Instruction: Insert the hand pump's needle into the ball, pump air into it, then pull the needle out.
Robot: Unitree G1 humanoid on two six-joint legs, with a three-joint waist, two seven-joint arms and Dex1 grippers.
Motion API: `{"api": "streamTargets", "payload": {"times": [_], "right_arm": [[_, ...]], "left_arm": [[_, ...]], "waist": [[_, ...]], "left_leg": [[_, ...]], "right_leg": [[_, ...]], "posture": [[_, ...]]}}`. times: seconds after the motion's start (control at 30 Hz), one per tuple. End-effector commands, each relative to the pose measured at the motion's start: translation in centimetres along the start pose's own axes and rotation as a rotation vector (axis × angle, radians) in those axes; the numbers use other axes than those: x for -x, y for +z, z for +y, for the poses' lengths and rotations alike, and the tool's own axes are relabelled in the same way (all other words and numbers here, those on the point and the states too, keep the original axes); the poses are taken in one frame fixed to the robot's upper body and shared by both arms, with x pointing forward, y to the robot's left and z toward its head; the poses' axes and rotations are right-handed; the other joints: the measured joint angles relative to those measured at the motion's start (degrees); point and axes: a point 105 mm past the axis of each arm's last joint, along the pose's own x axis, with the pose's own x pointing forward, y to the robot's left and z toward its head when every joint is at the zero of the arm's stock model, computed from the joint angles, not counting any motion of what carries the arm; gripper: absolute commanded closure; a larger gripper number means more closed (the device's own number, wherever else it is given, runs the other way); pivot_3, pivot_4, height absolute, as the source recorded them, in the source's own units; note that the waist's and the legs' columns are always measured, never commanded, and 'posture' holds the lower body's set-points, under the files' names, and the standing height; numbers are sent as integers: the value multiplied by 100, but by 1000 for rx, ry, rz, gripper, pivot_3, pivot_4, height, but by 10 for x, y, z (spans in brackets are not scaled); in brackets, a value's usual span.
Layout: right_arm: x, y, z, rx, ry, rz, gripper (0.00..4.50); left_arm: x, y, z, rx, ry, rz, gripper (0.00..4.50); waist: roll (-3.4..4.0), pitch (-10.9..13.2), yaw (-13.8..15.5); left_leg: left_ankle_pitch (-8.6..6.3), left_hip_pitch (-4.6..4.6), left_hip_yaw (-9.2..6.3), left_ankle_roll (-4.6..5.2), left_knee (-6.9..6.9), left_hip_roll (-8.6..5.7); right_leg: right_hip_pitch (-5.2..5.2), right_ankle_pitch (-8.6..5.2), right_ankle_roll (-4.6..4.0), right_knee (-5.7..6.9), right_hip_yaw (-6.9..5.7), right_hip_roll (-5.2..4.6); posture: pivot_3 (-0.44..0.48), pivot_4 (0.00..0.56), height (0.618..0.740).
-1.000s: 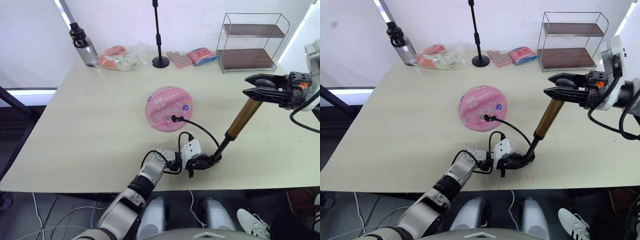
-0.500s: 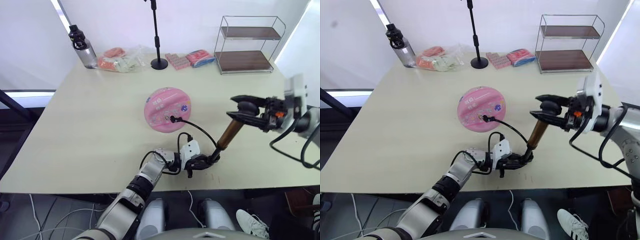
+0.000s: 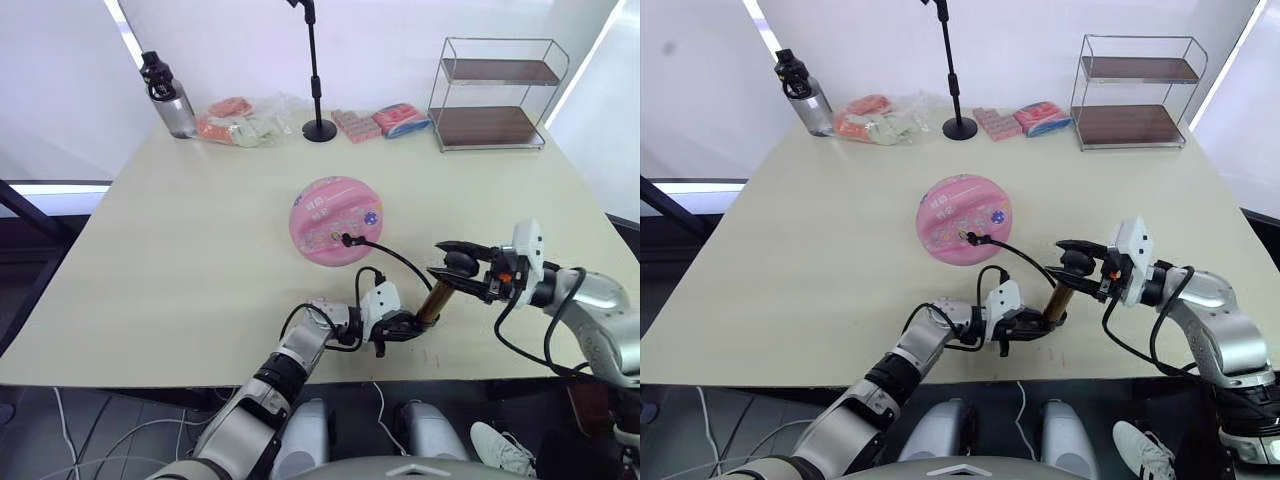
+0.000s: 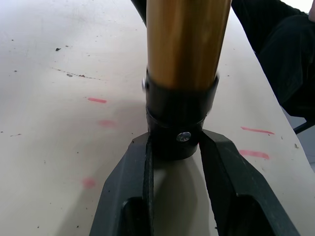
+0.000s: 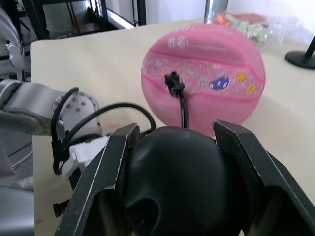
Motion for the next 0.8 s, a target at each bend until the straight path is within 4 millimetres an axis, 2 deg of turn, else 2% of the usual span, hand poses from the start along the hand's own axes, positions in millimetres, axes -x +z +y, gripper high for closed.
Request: {"api": "streamTargets", "payload": {"times": [0.03,0.13,0.33,0.57,0.7,0.8], "right_arm": [[2,-22,5,-49,18,75,2619],[6,-11,-1,-28,12,62,2619],[15,30,-15,30,1,-9,2619],[27,67,-15,41,64,-43,2619],[33,103,-28,80,33,-86,2619],[36,122,-31,75,32,-116,2619]], "left_arm": [[0,-37,-13,93,-30,122,3567],[0,-37,-13,94,-31,122,3567],[0,-36,-12,93,-32,123,3567],[0,-37,-12,93,-36,125,3567],[1,-38,-12,91,-36,128,3567],[1,-38,-12,90,-35,130,3567]], "waist": [[0,0,0],[0,0,0],[6,7,15],[35,38,22],[46,56,18],[49,61,16]], "left_leg": [[0,1,1,0,0,0],[0,3,1,0,2,0],[0,-4,1,0,2,-1],[0,-22,2,0,1,-6],[0,-22,2,0,1,-9],[0,-22,2,0,2,-7]], "right_leg": [[0,0,0,0,0,0],[2,0,0,0,1,0],[0,1,0,-1,1,-5],[-10,0,2,-9,1,-17],[-10,0,3,-10,-1,-15],[-11,0,4,-9,0,-16]], "posture": [[0,150,740],[0,150,740],[0,150,740],[0,150,740],[0,150,740],[0,150,740]]}}
